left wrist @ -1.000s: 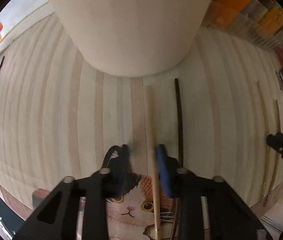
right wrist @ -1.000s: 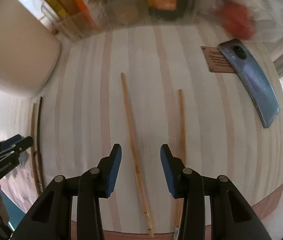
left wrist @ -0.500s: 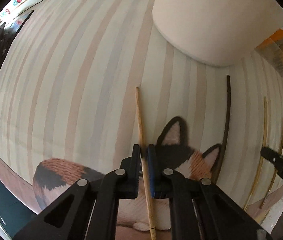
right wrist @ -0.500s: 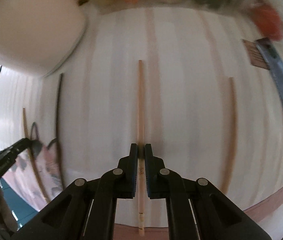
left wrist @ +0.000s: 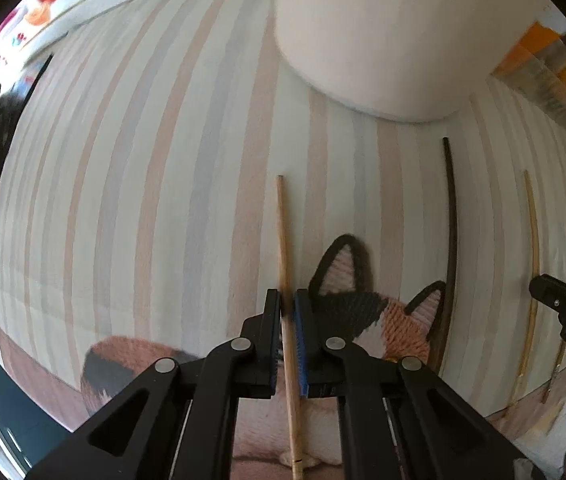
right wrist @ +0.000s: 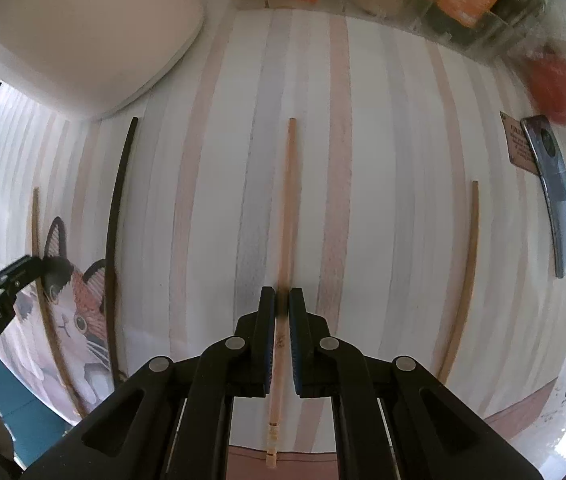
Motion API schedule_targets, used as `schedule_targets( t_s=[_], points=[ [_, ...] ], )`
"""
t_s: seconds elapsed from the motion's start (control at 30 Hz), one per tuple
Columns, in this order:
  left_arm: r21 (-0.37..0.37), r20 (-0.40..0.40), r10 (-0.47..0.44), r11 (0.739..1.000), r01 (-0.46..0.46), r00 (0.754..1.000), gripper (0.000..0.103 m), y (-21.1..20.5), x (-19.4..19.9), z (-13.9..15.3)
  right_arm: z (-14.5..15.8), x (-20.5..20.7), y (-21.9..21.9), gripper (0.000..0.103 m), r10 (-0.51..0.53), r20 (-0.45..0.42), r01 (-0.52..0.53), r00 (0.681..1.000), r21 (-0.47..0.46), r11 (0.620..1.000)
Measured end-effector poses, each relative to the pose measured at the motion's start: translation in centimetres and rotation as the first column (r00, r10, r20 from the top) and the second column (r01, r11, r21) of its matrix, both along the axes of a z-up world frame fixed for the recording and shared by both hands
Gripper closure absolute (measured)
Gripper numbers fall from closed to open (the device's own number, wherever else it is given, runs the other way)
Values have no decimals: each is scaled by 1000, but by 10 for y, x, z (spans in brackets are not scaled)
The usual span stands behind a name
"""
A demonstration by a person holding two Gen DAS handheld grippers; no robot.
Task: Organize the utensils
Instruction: 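Close the left tool on a light chopstick while the right tool grasps another light one, then lift both light chopsticks and carry them over the cream holder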
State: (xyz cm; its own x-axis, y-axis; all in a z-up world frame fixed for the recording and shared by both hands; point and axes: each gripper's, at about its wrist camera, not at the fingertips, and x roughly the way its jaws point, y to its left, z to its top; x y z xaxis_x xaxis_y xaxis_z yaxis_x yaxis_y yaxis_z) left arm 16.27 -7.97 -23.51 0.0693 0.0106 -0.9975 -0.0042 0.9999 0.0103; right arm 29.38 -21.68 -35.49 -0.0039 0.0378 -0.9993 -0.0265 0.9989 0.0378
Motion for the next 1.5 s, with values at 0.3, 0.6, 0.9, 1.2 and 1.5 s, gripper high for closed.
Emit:
schedule_targets(
  t_s=[0.3,0.6,0.9,1.2,1.5],
  points=[
    [8,5,-64,998,64,998,98,-14,4,0,9,3,1,96,17,-28,-17,999,-6,1000],
    [4,3,-70,998,70,998,98,-11,5,-2,9,14,3,96,18,-70,-20,997,-30,999],
    [8,-5,-76,997,76,997,99,-11,9,-5,6,18,8,95,12,-76,-15,997,-45,999],
    [-51,-18,-37,998,36,999,99,-1,9,2,13,7,6,96,-26,16,26,1000,-11,1000],
    [-92,114,-16,995,26,993,99,17,-9,65,61,-2,-7,96,-89,163,69,983,121,990]
  ],
)
